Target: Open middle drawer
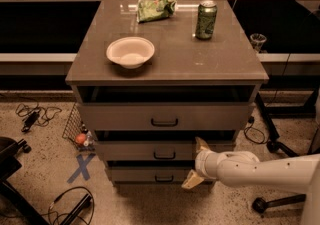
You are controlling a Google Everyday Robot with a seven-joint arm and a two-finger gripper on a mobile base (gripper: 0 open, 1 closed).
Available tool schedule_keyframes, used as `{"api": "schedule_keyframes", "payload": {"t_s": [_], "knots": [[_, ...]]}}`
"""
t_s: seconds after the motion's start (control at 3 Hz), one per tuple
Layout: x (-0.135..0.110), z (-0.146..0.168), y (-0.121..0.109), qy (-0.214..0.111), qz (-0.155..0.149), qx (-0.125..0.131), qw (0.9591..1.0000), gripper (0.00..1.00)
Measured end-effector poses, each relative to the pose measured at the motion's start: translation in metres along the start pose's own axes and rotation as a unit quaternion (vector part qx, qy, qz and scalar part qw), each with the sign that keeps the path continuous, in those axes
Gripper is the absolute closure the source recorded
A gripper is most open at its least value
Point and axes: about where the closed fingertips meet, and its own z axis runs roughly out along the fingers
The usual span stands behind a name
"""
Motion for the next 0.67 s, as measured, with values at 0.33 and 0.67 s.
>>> {"api": "schedule_keyframes", "payload": {"t_s": [0.33,0.67], "knots": [[0.0072,0.0102,-0.0183,0.021,-0.021,-0.008,0.9995,0.0],[0.0076,0.0115,-0.0181,0.024,-0.023,-0.01,0.9994,0.0]]}}
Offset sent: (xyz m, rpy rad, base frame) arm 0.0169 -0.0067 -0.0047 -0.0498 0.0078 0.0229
